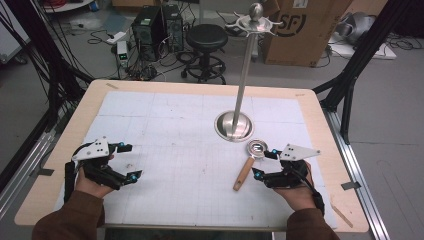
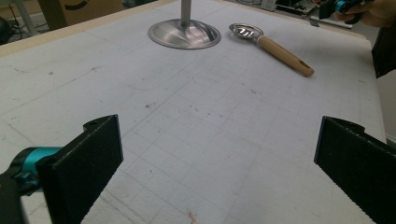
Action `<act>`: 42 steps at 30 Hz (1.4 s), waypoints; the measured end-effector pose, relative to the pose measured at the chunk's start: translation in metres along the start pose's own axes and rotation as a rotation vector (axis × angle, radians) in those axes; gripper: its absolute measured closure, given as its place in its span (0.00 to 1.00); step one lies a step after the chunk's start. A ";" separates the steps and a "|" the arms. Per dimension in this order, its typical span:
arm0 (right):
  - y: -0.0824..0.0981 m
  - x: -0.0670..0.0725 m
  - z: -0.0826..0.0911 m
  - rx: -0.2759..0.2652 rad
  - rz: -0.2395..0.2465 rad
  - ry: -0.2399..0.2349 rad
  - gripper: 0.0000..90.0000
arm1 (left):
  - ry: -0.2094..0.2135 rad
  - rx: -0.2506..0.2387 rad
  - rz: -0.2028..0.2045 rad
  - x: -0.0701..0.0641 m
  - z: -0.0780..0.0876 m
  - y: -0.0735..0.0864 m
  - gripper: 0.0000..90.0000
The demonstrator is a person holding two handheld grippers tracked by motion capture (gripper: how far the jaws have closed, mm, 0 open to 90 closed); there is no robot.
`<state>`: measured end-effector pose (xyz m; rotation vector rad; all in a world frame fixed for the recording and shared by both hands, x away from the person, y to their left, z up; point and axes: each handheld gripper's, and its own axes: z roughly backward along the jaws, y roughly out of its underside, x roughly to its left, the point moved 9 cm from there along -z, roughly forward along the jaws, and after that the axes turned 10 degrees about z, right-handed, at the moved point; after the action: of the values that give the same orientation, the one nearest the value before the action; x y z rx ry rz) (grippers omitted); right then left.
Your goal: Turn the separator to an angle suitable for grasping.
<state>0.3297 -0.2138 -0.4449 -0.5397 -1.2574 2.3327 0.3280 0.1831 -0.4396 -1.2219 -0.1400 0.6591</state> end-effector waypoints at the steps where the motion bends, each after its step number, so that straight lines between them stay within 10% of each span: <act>1: 0.000 0.001 0.000 0.001 -0.006 -0.012 0.35 | 0.002 -0.001 0.001 0.000 0.000 0.000 0.02; 23: 0.016 0.020 -0.009 0.076 0.008 -0.201 0.86 | 0.007 0.007 0.003 0.000 -0.002 0.002 0.02; 42: 0.034 0.029 -0.029 0.205 0.006 -0.219 0.99 | 0.007 0.016 0.000 0.001 -0.003 0.003 0.02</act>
<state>0.3144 -0.1956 -0.4925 -0.2256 -1.0885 2.5424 0.3288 0.1811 -0.4435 -1.2089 -0.1286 0.6544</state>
